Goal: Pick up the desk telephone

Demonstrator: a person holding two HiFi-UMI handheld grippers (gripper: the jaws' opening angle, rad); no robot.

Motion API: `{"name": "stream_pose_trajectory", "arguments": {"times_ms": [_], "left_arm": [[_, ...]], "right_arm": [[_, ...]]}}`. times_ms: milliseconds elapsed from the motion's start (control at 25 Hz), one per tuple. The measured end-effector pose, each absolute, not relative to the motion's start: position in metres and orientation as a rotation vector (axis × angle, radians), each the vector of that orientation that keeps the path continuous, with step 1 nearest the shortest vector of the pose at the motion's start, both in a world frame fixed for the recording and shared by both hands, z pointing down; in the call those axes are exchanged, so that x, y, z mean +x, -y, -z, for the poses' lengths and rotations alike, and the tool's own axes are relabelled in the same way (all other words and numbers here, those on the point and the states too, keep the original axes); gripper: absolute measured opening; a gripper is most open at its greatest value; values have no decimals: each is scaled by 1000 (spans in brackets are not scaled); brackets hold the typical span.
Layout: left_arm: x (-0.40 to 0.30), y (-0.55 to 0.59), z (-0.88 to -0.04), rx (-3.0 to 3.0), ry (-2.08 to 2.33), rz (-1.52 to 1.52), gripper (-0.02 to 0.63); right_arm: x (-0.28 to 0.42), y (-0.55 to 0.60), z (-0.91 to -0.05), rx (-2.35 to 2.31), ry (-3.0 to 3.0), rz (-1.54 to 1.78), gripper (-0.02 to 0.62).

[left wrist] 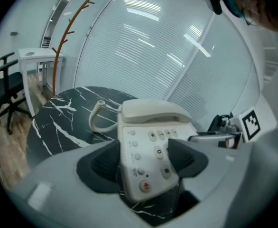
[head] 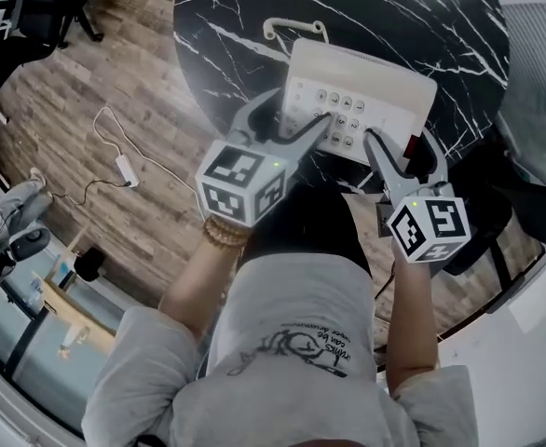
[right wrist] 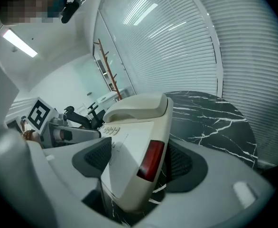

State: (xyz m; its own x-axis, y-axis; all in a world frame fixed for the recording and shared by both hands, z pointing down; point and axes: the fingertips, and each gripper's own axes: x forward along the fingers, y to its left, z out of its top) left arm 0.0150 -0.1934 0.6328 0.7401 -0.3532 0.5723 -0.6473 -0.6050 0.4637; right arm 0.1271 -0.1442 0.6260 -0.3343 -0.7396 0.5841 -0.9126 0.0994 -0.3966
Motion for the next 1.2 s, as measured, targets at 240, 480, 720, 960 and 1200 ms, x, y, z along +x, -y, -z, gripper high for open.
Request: {"name": "stream_pose_trajectory", "arguments": {"times_ms": [240, 480, 720, 960, 1200], "left_arm": [[19, 194, -575, 2311, 793, -516, 313], [22, 193, -526, 2365, 828, -475, 310], [24, 186, -487, 2405, 846, -455, 311], [24, 180, -444, 2440, 862, -434, 311], [24, 174, -398, 2494, 898, -412, 311]], "right_arm": [[132, 143, -571, 1666, 2188, -1013, 345], [136, 142, -525, 1693, 2225, -956, 345], [136, 134, -488, 1728, 2242, -934, 345], [136, 127, -446, 1761, 2269, -887, 345], [136, 121, -404, 1781, 2304, -851, 345]]}}
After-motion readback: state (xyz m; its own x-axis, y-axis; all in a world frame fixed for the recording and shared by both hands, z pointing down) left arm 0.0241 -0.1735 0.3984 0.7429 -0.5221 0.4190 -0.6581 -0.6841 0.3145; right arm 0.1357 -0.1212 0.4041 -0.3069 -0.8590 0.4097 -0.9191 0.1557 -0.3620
